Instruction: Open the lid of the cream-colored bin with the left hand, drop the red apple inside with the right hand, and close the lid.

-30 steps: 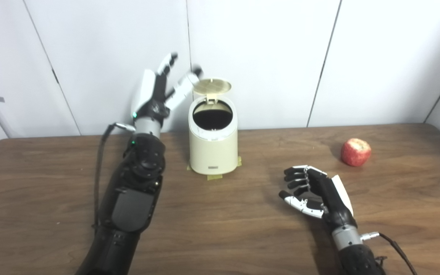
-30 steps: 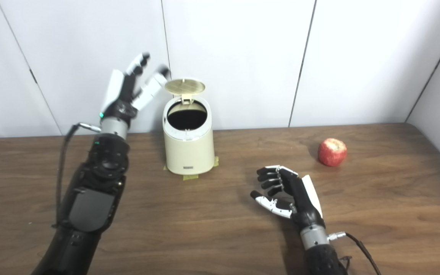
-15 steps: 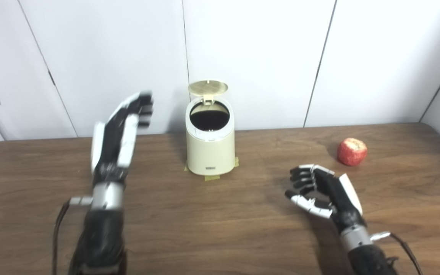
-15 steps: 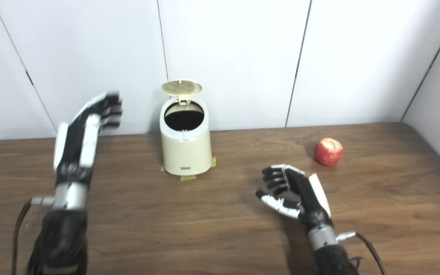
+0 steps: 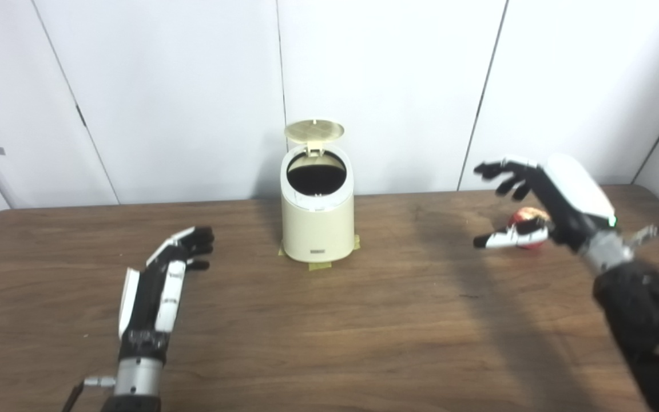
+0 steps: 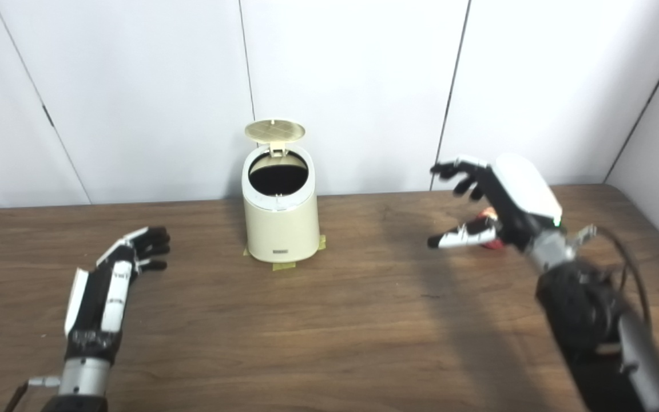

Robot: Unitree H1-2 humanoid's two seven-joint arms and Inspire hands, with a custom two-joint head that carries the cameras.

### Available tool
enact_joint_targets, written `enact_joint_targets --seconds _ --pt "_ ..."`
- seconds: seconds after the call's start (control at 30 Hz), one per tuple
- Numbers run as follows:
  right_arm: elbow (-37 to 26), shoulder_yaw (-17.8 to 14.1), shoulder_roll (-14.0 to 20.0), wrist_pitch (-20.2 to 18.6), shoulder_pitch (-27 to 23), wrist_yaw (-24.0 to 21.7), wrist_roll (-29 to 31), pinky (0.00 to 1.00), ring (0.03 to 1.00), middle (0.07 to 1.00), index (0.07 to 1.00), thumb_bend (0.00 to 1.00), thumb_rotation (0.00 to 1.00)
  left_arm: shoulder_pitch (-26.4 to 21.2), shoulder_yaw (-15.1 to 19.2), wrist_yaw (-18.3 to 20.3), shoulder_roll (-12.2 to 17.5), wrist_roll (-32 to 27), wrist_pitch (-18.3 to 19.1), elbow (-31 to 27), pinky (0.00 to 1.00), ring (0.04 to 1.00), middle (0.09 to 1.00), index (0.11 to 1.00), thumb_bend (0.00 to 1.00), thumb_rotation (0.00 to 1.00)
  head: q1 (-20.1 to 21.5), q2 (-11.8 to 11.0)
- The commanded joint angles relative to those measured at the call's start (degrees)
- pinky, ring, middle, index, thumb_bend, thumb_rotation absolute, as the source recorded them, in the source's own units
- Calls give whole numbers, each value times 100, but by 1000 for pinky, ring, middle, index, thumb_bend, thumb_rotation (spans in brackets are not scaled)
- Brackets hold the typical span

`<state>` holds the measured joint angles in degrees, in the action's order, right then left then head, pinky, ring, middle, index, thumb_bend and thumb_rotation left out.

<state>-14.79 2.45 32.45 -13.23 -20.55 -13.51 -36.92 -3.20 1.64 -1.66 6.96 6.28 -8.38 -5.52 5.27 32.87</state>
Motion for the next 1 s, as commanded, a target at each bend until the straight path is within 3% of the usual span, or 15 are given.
enact_joint_targets --seconds 0.0,0.13,0.27,0.43,0.63,0.77,0.97 --pt "-114 55 241 -259 -495 -375 -198 558 708 782 766 899 251 -202 -19 1 -4 -47 -393 11 687 749 763 761 366 954 9 -2" --pt "259 387 619 -486 -1150 -1083 -520 569 759 831 800 950 245 -226 -31 24 22 -7 -564 263 685 749 761 755 400 951 17 1" --pt "1045 828 752 -693 -1684 -1589 -885 594 805 861 822 927 272 -190 -45 55 36 31 -493 331 688 758 772 764 377 945 16 1" --pt "2720 1151 657 -359 -2081 -1295 -887 596 804 871 843 933 255 -143 -74 68 37 94 -446 280 661 750 771 767 341 917 -28 50" --pt "4048 1484 543 -78 -2390 -1036 -923 616 802 882 846 930 238 -121 -171 90 29 216 -386 272 676 761 780 763 356 883 -60 107" --pt "4619 1753 524 42 -2596 -992 -972 613 787 885 843 925 246 -114 -197 81 46 242 -367 252 681 766 781 766 345 907 -66 143" --pt "5124 1900 492 152 -2745 -986 -882 619 811 898 826 944 262 -97 -190 66 4 246 -243 155 687 766 779 762 372 884 -88 152"
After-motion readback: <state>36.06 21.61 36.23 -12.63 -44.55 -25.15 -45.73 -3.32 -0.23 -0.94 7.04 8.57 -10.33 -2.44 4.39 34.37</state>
